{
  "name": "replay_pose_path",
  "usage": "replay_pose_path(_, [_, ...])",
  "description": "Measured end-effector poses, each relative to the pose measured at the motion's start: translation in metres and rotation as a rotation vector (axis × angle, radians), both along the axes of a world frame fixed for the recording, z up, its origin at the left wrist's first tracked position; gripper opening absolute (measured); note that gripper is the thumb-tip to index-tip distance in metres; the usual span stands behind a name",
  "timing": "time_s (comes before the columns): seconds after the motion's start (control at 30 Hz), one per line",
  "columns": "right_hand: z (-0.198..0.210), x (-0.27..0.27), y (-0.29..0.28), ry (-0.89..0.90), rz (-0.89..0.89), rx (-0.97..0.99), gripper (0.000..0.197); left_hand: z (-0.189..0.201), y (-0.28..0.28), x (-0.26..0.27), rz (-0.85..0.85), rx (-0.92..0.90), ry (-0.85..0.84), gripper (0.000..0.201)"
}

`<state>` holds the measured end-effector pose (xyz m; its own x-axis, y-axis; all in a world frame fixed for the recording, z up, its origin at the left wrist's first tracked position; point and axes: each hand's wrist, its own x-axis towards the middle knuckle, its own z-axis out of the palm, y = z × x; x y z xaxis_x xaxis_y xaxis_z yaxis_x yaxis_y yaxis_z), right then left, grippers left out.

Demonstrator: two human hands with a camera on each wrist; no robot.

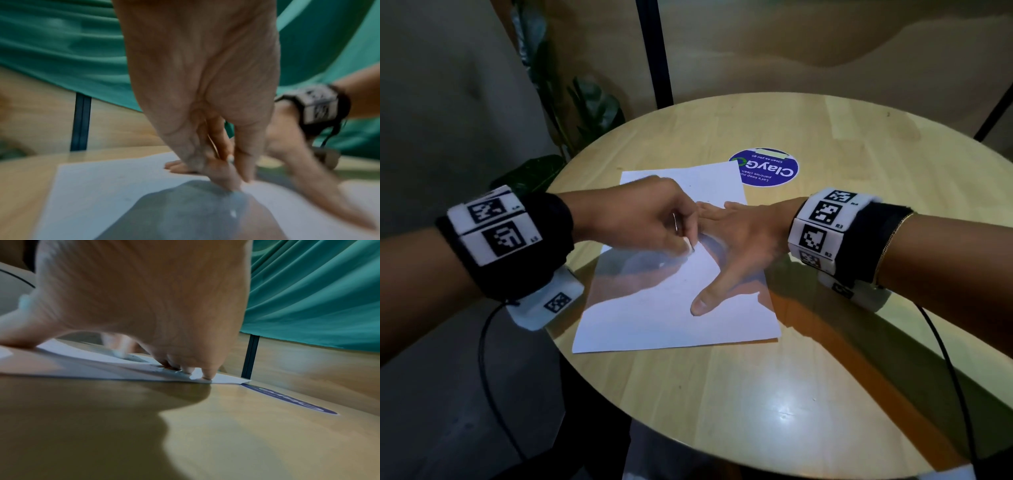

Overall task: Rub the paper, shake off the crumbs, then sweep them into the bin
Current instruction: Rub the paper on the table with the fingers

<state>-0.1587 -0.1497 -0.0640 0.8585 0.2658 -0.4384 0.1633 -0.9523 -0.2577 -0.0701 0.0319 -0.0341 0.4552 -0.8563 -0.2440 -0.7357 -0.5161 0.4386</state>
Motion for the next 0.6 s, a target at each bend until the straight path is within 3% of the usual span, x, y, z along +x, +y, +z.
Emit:
replay_pose_path(0.07, [-0.001, -0.001, 0.001, 0.004, 0.006, -0.020, 0.140, -0.001, -0.002, -0.013, -0.076, 0.065, 0.113, 0.010])
replay_pose_path(0.23, [0.003, 0.000, 0.000, -0.001, 0.004, 0.019, 0.140, 0.001, -0.004, 0.000, 0.042, -0.036, 0.003, 0.010])
replay_pose_path(0.37, [-0.002, 0.002, 0.001, 0.005, 0.020, -0.014, 0.139, -0.001, -0.004, -0.021, -0.077, 0.059, 0.168, 0.011])
replay_pose_path(0.5, [0.004, -0.001, 0.000, 0.021, 0.013, 0.000, 0.136, 0.001, -0.002, -0.008, 0.028, -0.048, 0.032, 0.008])
replay_pose_path(0.6, [-0.001, 0.003, 0.001, 0.007, 0.037, -0.036, 0.145, -0.001, 0.001, -0.023, -0.056, 0.041, 0.157, 0.011])
